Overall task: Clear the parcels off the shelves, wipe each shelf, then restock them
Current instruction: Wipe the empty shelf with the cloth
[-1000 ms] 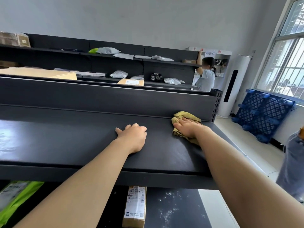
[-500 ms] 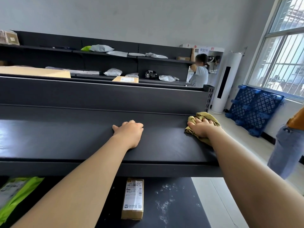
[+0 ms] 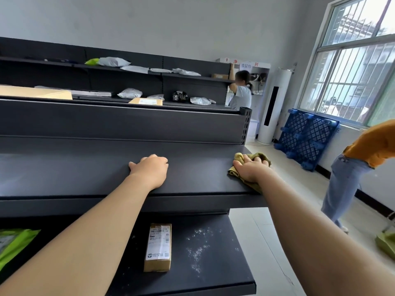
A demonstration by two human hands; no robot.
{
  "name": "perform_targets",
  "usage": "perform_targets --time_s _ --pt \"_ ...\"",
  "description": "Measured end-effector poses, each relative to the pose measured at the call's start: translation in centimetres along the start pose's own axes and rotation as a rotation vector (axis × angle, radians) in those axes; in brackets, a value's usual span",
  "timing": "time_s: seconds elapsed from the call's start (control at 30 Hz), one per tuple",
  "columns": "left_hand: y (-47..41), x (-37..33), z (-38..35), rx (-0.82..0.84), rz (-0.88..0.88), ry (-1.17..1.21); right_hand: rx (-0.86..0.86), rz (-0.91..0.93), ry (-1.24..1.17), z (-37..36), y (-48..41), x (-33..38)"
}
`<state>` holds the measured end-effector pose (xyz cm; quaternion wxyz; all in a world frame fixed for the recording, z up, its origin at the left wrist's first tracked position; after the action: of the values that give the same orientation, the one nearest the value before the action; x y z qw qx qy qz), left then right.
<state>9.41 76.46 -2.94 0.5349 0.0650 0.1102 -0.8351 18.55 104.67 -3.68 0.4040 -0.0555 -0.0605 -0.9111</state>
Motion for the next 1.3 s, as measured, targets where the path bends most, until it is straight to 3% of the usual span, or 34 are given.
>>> perform_targets --time_s 0.43,0.7,1.1,1.23,1.3 --pt "2.7 1.2 -0.3 -0.009 -0.106 0.001 -0.084 -0.020 -0.006 -0.4 7.5 -0.9" --pt "4.7 4.9 0.6 -0.033 -0.189 -0.015 -0.145 -0.022 -0.035 -1.9 11.2 3.8" --pt "7.9 15.7 2.8 -0.158 -0.140 0.013 -0.307 0.275 -0.099 -5.5 16.7 17.9" --pt "8.6 17.4 3.1 -0.181 -0.151 0.015 -0.466 0.409 -0.071 -5.6 17.4 15.5" --pt "9.0 18.1 3.3 -0.180 -0.129 -0.002 -0.498 0.392 -0.077 -5.8 17.2 13.3"
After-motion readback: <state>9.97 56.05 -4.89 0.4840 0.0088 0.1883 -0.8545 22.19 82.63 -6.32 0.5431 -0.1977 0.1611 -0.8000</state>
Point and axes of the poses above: each hand's wrist, its own y-axis away from the middle knuckle, its own z-axis out of the back of the hand, x = y × z, the point moved 2 cm from there along -y, towards the middle knuckle, and after that the axes turned 1 degree about z, right-handed, at the moved point
